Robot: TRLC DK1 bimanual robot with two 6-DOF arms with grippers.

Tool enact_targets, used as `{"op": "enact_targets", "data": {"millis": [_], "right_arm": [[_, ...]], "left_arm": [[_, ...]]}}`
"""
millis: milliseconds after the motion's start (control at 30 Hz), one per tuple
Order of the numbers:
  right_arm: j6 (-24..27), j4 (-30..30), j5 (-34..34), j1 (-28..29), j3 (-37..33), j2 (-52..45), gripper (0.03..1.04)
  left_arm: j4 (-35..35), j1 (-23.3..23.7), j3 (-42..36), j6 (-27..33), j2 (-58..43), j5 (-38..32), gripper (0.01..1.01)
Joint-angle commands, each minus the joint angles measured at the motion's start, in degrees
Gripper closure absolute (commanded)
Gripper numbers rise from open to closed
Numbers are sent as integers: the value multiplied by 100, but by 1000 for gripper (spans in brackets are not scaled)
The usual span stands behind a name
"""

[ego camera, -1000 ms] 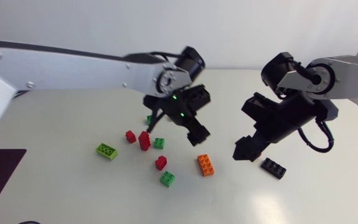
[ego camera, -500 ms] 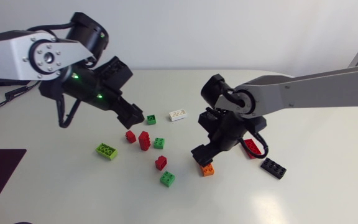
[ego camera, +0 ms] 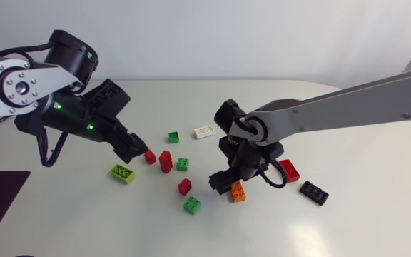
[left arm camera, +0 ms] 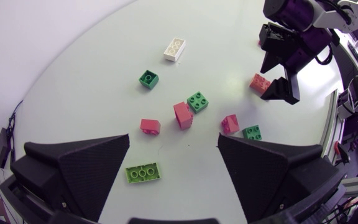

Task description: Sort duplo bricks by size, large to the right and small to the left

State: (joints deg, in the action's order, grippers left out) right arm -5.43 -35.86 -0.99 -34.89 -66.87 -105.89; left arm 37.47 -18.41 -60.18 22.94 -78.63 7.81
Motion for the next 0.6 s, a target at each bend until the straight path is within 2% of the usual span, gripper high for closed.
{"op": "enact_targets", "data": {"millis": [0,100,267,433,567], "right_arm": [[-257,52,64,-44,174,-90,192],[-292,105,108,-53,297,-90,207],[-301,149,222,-17,456,-81,346],[-459,281,302,18,508,7,656],[-555,439,442,35,605,121,828]], "left_arm": [[-38,40,191,88,129,98,39],[-91,40,279,79,164,115,39],[-117,40,341,88,190,141,39],[-144,31,332,88,208,141,39],[-144,31,332,88,225,159,39]]}}
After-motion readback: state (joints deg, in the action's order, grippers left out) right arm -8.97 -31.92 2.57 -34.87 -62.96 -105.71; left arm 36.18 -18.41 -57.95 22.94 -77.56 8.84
